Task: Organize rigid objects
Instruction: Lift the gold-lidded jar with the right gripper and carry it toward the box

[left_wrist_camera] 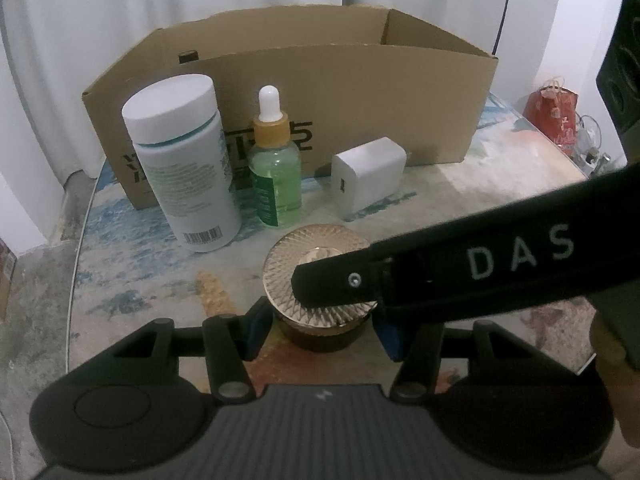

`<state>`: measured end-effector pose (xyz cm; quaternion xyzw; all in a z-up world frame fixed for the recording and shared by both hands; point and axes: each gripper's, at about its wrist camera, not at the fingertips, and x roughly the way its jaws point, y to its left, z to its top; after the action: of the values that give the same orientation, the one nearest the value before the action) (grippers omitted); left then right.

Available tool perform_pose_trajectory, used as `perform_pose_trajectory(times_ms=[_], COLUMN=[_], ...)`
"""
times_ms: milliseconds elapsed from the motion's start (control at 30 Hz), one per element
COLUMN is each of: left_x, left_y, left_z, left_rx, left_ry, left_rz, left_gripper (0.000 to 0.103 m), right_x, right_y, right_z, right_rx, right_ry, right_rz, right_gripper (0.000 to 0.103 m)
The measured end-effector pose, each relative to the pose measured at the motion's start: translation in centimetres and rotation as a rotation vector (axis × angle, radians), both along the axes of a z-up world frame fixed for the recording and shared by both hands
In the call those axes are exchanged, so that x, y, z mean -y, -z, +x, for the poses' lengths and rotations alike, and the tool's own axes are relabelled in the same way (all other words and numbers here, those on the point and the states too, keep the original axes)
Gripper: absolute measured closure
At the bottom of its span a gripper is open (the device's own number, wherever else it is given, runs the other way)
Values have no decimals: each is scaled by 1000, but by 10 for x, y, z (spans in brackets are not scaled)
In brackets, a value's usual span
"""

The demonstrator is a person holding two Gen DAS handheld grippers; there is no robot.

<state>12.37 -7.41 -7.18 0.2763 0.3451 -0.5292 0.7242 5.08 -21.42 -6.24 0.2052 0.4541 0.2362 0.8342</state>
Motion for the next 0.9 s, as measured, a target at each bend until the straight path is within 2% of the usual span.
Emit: perform_pose_trajectory(times_ms=[200, 533, 700, 900], left_x=[-3, -13, -17, -7], left_y=[-1, -22, -46, -99], left_z=[3, -14, -25, -36], left_rx=[-7, 50, 107, 196], left_ry=[1, 3, 5, 2], left_rz=[-5, -47, -90, -184], left_gripper=[47, 47, 47, 47], right_x=[-4, -1, 4, 19], right_y=[-2, -20, -43, -94], right_z=[0, -12, -25, -29], right_rx=[9, 60, 127, 268], right_ry=[-15, -23, -26, -40], right_rz=[-20, -12, 1, 30], right_gripper=[54, 54, 54, 54])
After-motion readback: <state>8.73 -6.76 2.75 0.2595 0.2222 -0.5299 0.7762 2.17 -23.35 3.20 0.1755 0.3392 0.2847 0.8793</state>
